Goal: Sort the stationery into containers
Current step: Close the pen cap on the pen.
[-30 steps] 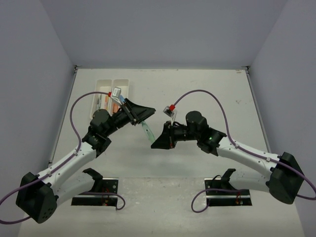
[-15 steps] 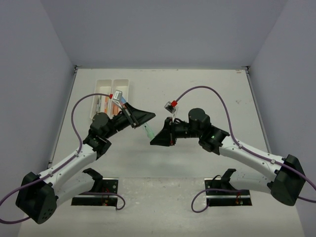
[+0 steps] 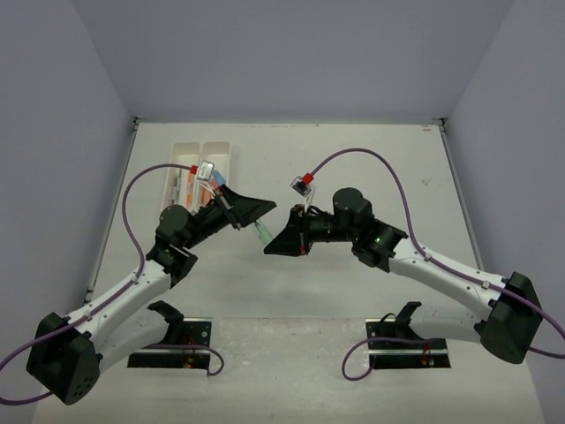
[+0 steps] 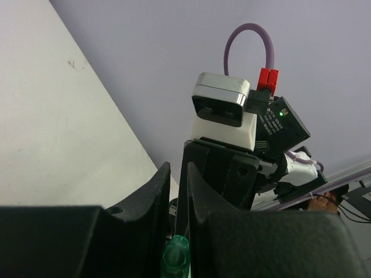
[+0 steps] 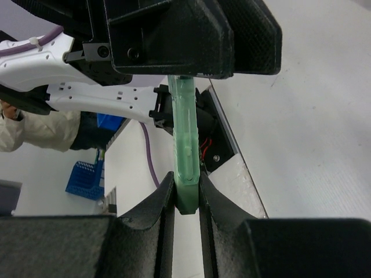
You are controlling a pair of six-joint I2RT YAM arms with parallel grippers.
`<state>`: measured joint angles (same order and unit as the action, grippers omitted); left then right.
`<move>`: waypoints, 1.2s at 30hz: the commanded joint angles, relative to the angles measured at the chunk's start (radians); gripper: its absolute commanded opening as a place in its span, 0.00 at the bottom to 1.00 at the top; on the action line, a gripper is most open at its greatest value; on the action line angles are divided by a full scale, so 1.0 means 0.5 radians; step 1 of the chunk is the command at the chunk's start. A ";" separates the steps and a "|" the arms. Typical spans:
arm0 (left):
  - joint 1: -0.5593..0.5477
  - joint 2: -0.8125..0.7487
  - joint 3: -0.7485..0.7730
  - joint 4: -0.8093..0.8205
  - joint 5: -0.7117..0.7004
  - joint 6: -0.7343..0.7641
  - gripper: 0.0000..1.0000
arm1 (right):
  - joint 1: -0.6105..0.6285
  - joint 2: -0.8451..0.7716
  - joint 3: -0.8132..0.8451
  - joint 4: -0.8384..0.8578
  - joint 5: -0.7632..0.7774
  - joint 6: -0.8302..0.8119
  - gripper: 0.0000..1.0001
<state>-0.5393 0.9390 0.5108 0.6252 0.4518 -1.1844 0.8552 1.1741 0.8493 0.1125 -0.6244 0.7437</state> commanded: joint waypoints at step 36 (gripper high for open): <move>0.006 -0.239 0.202 -0.721 -0.045 0.679 0.00 | -0.094 0.287 0.286 0.601 0.034 -0.091 0.69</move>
<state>-0.6086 0.7737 0.5141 0.4843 0.2356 -0.9329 0.8229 1.3894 1.0579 0.2389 -0.6934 0.7005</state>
